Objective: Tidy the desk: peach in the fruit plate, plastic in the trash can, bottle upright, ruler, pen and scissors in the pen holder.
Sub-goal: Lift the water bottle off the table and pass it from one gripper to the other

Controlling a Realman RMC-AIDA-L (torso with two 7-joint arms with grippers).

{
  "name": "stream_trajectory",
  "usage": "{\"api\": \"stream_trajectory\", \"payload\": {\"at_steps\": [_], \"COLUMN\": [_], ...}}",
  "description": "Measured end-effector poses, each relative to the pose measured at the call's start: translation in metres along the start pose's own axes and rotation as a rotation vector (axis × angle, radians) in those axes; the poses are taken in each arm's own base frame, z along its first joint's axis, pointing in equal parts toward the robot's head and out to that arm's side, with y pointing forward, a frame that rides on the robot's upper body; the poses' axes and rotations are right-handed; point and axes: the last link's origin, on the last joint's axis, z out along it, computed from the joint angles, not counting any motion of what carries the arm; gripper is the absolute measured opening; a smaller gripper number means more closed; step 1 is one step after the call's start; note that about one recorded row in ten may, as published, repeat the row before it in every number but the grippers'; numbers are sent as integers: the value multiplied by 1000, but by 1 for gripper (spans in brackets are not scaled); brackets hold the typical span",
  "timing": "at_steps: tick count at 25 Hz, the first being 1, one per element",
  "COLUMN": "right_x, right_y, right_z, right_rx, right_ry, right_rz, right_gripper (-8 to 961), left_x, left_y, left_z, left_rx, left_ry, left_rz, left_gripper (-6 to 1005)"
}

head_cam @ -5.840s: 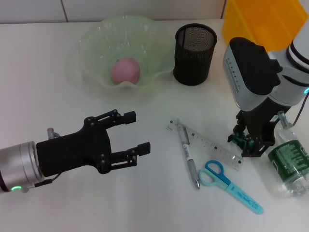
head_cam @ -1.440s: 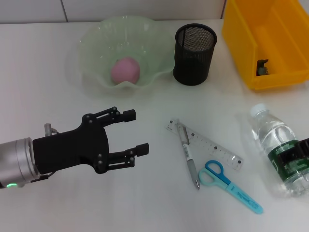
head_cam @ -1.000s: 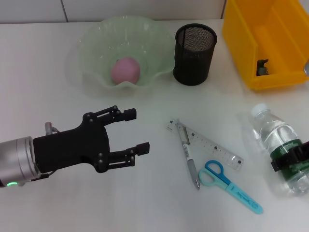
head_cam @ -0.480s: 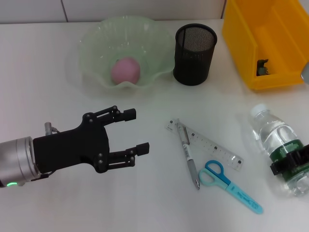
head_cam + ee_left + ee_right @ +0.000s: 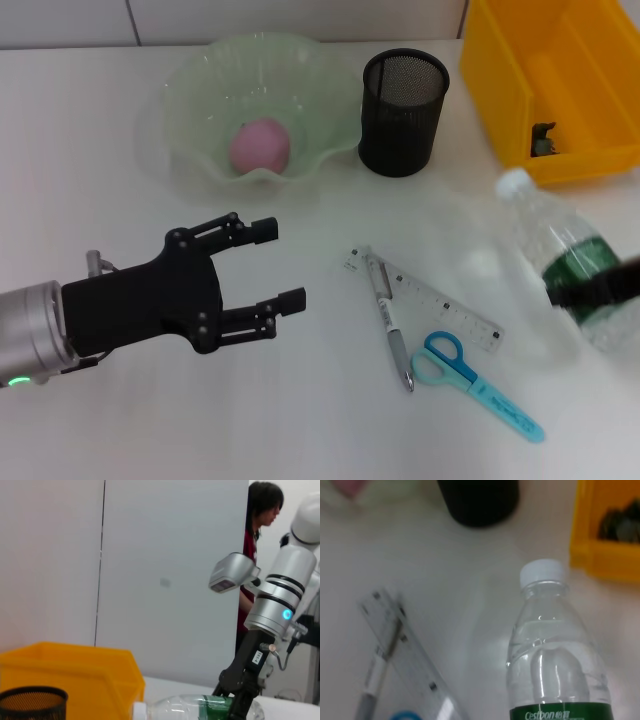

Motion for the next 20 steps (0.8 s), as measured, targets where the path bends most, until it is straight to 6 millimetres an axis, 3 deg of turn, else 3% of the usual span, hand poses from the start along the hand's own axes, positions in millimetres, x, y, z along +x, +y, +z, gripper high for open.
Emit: {"api": "stream_trajectory", "payload": {"at_steps": [6, 7, 10, 15, 16, 20], "right_x": [6, 6, 11, 24, 26, 35], "right_y": [0, 0, -3, -5, -7, -8], "right_z": [-21, -21, -31, -46, -47, -47], "right_rx": [-161, -161, -292, -507, -534, -700], "right_ry": [-378, -378, -536, -815, -852, -927], "right_rz": [-111, -111, -123, -217, -228, -312], "right_gripper": [766, 767, 770, 774, 775, 779], "left_x": [14, 14, 30, 34, 41, 45], "left_y": [-1, -1, 0, -1, -4, -5], "left_z": [-6, -6, -9, -9, 4, 10], "left_rx": [59, 59, 102, 100, 39, 4], "left_ry": [163, 163, 390, 440, 497, 502], "left_rz": [-43, -43, -142, -198, -335, -363], "left_gripper": [784, 784, 783, 783, 783, 782]}}
